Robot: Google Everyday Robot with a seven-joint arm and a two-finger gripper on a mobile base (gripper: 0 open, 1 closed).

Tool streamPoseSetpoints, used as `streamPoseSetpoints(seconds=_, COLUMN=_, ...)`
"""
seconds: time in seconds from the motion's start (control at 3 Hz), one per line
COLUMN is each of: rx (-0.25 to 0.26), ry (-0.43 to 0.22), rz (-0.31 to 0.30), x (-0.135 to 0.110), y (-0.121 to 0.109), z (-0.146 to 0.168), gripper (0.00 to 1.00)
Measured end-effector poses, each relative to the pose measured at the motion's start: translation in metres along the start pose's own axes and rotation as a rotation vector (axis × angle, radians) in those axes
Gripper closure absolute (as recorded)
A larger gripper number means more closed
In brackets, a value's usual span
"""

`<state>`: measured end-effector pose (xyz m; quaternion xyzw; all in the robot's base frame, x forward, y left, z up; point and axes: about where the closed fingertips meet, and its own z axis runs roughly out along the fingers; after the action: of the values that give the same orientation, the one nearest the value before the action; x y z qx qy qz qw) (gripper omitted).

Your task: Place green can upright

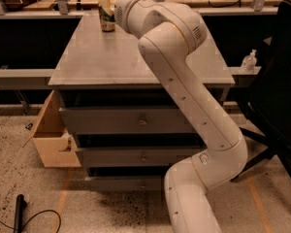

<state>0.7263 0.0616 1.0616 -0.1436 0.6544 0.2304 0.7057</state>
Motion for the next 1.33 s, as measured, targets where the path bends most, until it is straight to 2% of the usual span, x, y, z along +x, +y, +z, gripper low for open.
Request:
streamPoseSetpoints(seconds=0.33, rx=-0.042, ry=-0.024, rz=-0.027, x=0.008, y=0.013, z=-0.002, gripper=1.0)
streamPoseSetpoints(seconds=0.67, rx=-0.025, ry=-0.018, rz=-0.067, x=0.023, y=0.025, z=-0.001, gripper=1.0)
streamPoseSetpoints(seconds=1.0, rx=0.036, ry=-0.01, rz=-0.047, x=0.039, y=0.017, z=0.007, gripper=1.0)
streamPoseSetpoints(seconds=1.33, rx=0.094, ry=-0.022, rz=-0.001, x=0.049, y=-0.002, z=0.018, gripper=1.0)
